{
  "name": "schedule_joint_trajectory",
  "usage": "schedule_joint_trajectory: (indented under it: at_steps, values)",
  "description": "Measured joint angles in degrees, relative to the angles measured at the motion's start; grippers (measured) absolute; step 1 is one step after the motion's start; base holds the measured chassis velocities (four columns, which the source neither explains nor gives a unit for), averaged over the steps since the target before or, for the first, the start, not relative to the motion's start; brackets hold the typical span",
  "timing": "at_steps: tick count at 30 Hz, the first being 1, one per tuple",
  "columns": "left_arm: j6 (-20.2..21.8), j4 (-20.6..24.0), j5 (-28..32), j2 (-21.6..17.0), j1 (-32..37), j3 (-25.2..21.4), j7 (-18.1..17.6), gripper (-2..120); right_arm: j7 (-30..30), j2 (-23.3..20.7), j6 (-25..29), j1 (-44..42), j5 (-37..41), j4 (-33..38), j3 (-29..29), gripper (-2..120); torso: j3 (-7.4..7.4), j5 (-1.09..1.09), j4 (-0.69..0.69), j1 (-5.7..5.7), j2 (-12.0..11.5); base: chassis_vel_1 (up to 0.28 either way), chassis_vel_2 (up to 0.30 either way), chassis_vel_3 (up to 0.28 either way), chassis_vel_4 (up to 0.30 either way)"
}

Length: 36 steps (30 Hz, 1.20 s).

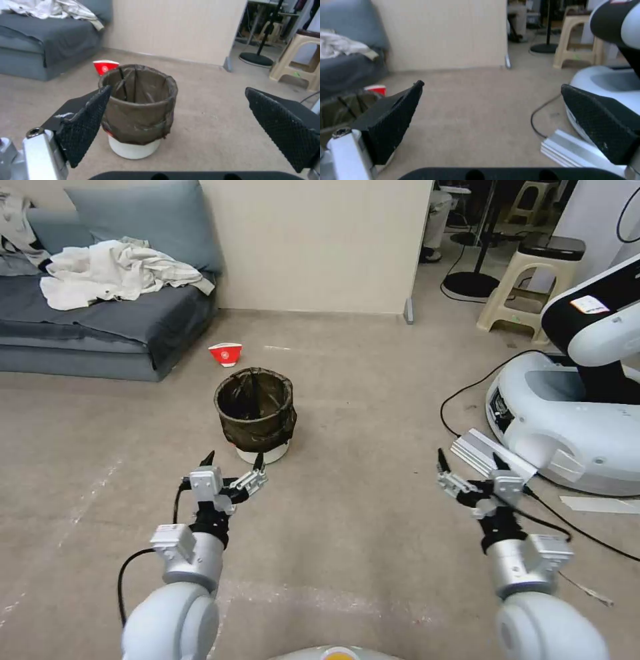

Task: Pick up the trash can from the floor.

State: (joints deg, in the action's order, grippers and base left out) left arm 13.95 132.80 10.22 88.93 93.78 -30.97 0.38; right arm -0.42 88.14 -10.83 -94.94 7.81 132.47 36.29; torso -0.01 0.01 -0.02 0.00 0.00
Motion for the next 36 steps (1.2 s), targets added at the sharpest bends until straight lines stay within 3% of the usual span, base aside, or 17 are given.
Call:
schedule_joint_trajectory:
  at_steps: [2,8,13,16,18,21,36]
  values:
    - [-1.03,0.87,0.45,-0.54,1.19,-1.45,0.25,100,-0.94,0.01,-0.49,-1.23,2.86,3.32,1.29,100,0.0,-0.06,0.04,0.0,0.0,0.0,0.0,0.0,0.0]
    - [-4.26,-0.23,0.64,-1.49,1.63,-2.86,0.35,100,-2.62,-1.21,4.15,-1.67,6.92,3.08,1.94,100,0.0,-0.01,0.01,0.0,0.0,0.0,0.0,0.0,0.0]
    - [-6.03,-1.2,0.38,-1.27,2.07,-3.0,0.26,100,-2.81,-1.37,4.8,-1.66,7.3,2.75,1.98,100,0.01,-0.02,0.02,0.0,0.0,0.0,0.0,0.0,0.0]
    - [-6.16,-1.33,0.27,-1.19,2.11,-3.11,0.07,100,-2.94,-1.49,5.67,-1.62,7.46,2.48,1.98,100,0.01,-0.02,0.01,0.0,0.0,0.0,0.0,0.0,0.0]
    - [-6.17,-1.34,0.23,-1.12,2.14,-3.24,-0.08,100,-3.57,-2.18,10.14,-1.15,7.99,0.37,1.93,100,0.01,0.01,0.02,0.0,0.0,0.0,0.0,0.0,0.0]
    - [-6.16,-1.27,0.22,-1.04,2.26,-3.26,-0.14,100,-3.9,-2.46,12.14,-0.97,8.25,-0.4,1.85,100,0.01,-0.02,0.02,0.0,0.0,0.0,0.0,0.0,0.0]
    - [-6.18,-0.68,0.17,-0.72,2.68,-3.21,-0.57,100,-4.49,-2.47,13.58,-1.27,8.31,-0.74,1.81,100,0.01,-0.01,0.01,0.0,0.0,0.015,0.014,0.016,0.015]
